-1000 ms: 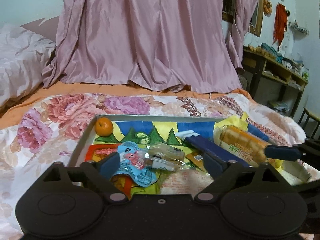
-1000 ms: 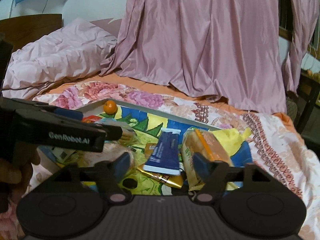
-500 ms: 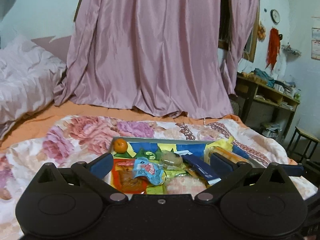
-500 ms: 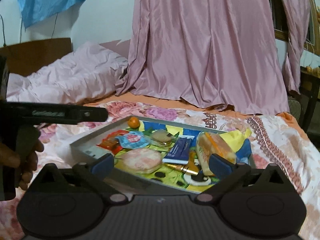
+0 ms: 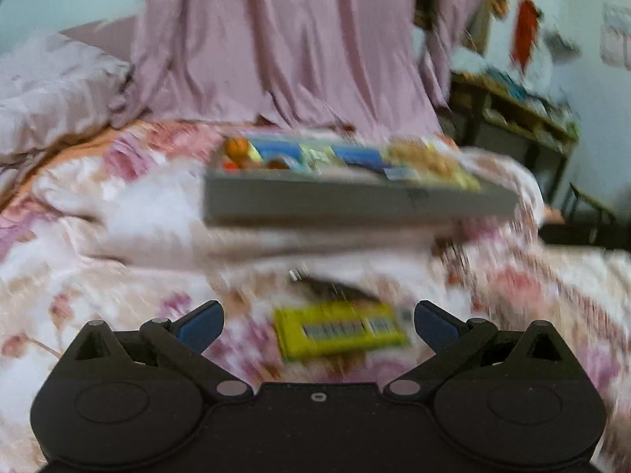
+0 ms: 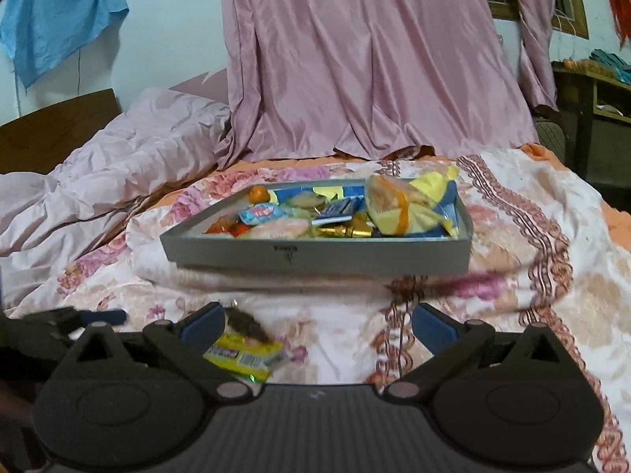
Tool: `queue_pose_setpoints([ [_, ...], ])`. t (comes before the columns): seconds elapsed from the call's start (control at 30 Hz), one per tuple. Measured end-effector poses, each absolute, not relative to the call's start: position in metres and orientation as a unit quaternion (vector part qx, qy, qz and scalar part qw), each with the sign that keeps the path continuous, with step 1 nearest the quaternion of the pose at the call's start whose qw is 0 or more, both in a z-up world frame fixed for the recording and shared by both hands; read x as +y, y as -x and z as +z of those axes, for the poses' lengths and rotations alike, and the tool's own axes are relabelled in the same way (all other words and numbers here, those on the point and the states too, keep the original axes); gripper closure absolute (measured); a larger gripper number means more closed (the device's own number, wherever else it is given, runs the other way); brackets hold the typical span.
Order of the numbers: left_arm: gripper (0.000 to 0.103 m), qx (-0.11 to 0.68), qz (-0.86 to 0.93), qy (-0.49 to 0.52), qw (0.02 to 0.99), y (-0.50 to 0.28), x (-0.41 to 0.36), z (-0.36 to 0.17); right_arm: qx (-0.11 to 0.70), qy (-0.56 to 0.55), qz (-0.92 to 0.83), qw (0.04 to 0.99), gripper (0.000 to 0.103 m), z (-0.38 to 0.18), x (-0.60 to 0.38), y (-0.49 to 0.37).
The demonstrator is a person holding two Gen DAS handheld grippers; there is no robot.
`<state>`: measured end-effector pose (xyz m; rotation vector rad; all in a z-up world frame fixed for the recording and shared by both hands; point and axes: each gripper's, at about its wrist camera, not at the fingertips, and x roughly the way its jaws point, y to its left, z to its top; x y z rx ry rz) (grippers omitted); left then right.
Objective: Organize snacks
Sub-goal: 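Withdraw both tools from the tray toward the remaining packets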
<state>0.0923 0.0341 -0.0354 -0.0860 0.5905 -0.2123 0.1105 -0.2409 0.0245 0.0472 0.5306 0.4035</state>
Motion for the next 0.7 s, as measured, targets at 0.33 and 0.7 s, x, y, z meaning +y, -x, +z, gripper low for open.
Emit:
queue_pose_setpoints([
  [0.33, 0.001, 0.331, -0.198, -0.077, 0.919, -0.143, 0.029, -0.061, 0.266, -0.037, 0.197, 0.943, 0.000, 0.022, -0.248, -0.103],
  [0.7, 0.001, 0.364, -0.281, -0.106, 0.882, -0.182, 0.016, -0.085, 0.287, -0.042, 0.206, 0.934, 0.000, 0.004, -0.241, -0.113],
])
